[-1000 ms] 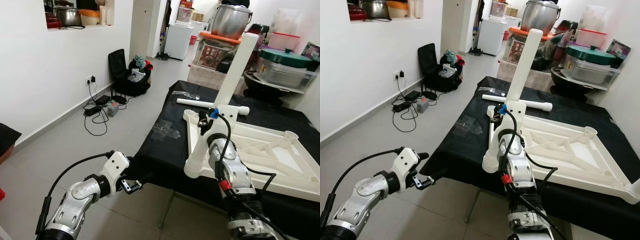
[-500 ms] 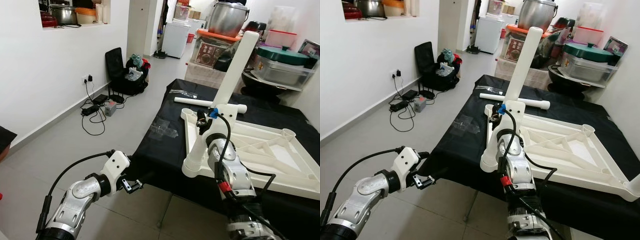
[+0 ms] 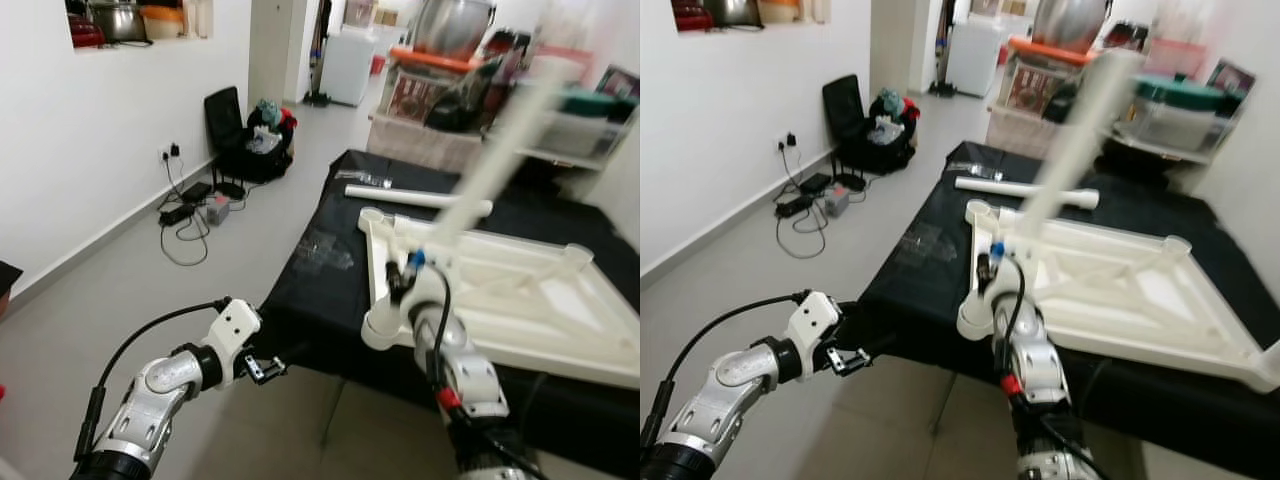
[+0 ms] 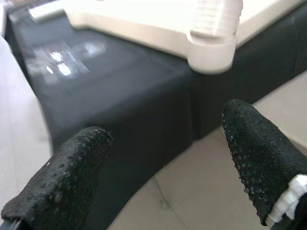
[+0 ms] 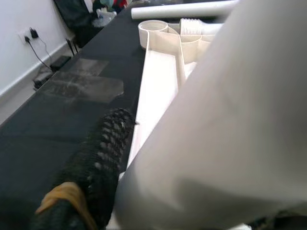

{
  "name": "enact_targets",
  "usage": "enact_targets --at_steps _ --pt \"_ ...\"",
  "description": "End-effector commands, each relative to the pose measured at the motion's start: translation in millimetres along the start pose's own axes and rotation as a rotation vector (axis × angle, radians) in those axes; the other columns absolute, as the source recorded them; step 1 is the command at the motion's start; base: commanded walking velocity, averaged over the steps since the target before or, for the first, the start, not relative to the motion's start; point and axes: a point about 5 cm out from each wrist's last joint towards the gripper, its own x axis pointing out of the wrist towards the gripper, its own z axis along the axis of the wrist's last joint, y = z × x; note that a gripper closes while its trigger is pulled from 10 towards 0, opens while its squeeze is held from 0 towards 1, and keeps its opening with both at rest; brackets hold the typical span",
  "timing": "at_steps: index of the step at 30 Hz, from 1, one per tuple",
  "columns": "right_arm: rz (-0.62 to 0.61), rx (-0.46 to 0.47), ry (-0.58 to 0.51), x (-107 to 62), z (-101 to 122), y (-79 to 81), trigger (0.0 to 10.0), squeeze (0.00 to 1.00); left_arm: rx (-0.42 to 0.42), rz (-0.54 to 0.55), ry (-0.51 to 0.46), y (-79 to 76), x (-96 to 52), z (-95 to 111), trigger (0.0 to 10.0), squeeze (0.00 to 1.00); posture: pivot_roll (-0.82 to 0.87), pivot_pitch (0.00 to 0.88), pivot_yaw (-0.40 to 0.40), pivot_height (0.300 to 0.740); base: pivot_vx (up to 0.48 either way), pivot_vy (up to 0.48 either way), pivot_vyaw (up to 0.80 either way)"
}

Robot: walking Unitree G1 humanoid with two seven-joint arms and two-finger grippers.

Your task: Building children table

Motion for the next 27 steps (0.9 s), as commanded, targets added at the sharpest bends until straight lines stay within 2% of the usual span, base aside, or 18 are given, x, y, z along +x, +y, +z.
enact_targets --at_steps 1,15,16,17,18,27 --pt "-0.037 -0.044 0.048 0.3 -9.1 -7.7 10.0 0.02 -0.001 -0.017 0.0 -4.0 2.1 -0.3 10.0 0.0 0.05 0.0 -0.107 0.74 0.0 0.0 0.0" --pt "-0.005 -0.03 0.044 -2.2 -11.2 -4.5 10.0 0.0 0.003 -0.017 0.0 -1.6 2.6 -0.1 10.0 0.0 0.05 0.0 -0.102 0.74 0.0 0.0 0.0" --pt "0.01 -0.026 0.047 -2.9 -12.7 -4.0 3.3 0.0 0.003 -0.016 0.001 -1.4 2.6 -0.1 10.0 0.0 0.04 0.0 -0.101 0.74 0.0 0.0 0.0" --pt "0.019 -0.026 0.05 -3.7 -14.1 -3.6 3.3 0.0 0.004 -0.016 0.002 -1.2 2.5 -0.3 10.0 0.0 0.04 0.0 -0.101 0.74 0.0 0.0 0.0" --pt "0.028 -0.011 0.046 -4.7 -14.9 -3.3 0.0 0.0 0.006 -0.015 0.003 -1.0 2.4 -0.3 10.0 0.0 0.04 0.0 -0.098 0.74 0.0 0.0 0.0" --pt "0.015 0.036 0.021 -5.9 -12.8 -5.2 0.0 0.0 0.011 -0.011 0.003 0.3 3.1 0.5 10.0 0.0 0.04 0.0 -0.098 0.74 0.0 0.0 0.0"
